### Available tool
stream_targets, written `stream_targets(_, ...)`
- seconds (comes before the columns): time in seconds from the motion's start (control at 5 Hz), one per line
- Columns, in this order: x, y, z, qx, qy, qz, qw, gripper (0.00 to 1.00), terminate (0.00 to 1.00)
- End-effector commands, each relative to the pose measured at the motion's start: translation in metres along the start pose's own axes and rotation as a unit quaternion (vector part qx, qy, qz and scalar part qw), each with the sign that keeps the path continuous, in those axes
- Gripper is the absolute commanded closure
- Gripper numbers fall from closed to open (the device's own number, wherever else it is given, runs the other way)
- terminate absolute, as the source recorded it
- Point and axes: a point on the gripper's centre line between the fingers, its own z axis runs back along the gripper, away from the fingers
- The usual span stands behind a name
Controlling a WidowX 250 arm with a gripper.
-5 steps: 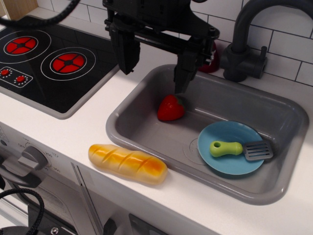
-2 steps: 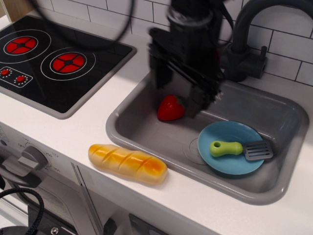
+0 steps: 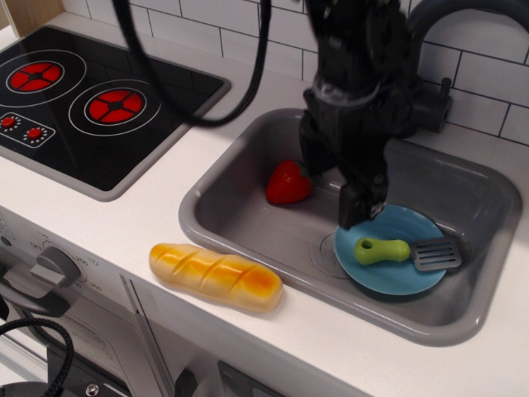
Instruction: Take spatula off plate sink
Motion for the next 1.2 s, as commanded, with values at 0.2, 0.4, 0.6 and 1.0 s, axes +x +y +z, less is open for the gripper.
stream_targets(0.2, 0.029, -0.004, -0.029, 0.017, -0.001, -0.004, 0.9998, 0.0, 0.0)
stream_targets(0.4, 0.035, -0.004, -0.04, 0.027, -0.001, -0.003, 0.9996, 0.0, 0.0)
stream_targets(0.6, 0.037, -0.005, -0.047, 0.029, 0.002, -0.007, 0.9995, 0.0, 0.0)
stream_targets(1.0, 0.036, -0.017, -0.058, 0.012, 0.015, -0.005, 0.9998, 0.0, 0.0)
